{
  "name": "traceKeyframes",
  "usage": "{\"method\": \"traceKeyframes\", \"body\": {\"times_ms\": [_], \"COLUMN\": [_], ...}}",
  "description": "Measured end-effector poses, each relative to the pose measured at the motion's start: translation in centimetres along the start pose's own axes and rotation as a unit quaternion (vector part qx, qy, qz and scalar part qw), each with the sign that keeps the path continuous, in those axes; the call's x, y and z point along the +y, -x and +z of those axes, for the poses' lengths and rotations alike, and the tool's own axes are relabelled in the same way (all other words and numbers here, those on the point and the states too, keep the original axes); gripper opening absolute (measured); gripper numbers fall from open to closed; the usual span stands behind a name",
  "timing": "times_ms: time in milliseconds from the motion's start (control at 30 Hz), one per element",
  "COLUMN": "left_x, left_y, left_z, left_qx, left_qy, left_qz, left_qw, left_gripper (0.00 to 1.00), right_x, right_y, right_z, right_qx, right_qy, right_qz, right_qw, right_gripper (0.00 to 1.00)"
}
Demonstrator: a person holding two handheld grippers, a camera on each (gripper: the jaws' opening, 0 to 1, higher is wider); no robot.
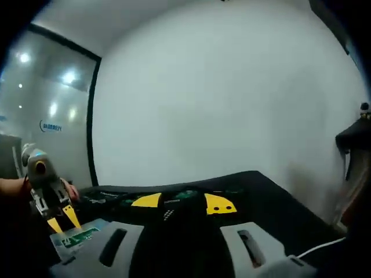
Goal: Pick up the tools and put them into their designated positions in the toolbox.
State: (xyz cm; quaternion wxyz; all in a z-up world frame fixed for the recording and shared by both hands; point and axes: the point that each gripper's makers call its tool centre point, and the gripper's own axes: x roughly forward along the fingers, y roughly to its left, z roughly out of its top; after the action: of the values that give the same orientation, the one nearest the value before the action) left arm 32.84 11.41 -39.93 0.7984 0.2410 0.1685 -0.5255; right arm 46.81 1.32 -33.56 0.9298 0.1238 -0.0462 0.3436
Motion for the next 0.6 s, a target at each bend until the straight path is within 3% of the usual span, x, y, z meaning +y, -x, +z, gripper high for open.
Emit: {"method": "traceKeyframes", "body": {"times_ms": [200,400,600], "left_x": [-0.5,-0.6,-0.8], "left_y": [-1.9,-3.9,-4.4], "left_z": [0.6,1.9,2.4], "left_qx": [0.018,0.019,0.037], "left_qy": [-0.027,-0.052,-0.054], "left_qz": [-0.018,-0.026,-0.029], "left_qw": [0.9993,0.9981,0.9974], "left_gripper": [0.12,0.1,0.06], "right_x": [-0.6,-0.6,-0.5], "right_y": [0.1,0.0,0.1], "right_z": [-0.1,-0.3,-0.3], "right_qx": [0.0,0.006,0.005], "right_qy": [-0.009,-0.006,-0.007], "right_qz": [-0.011,-0.01,-0.009], "right_qw": [0.9999,0.9999,0.9999], "right_gripper": [0.23,0.23,0.23]}}
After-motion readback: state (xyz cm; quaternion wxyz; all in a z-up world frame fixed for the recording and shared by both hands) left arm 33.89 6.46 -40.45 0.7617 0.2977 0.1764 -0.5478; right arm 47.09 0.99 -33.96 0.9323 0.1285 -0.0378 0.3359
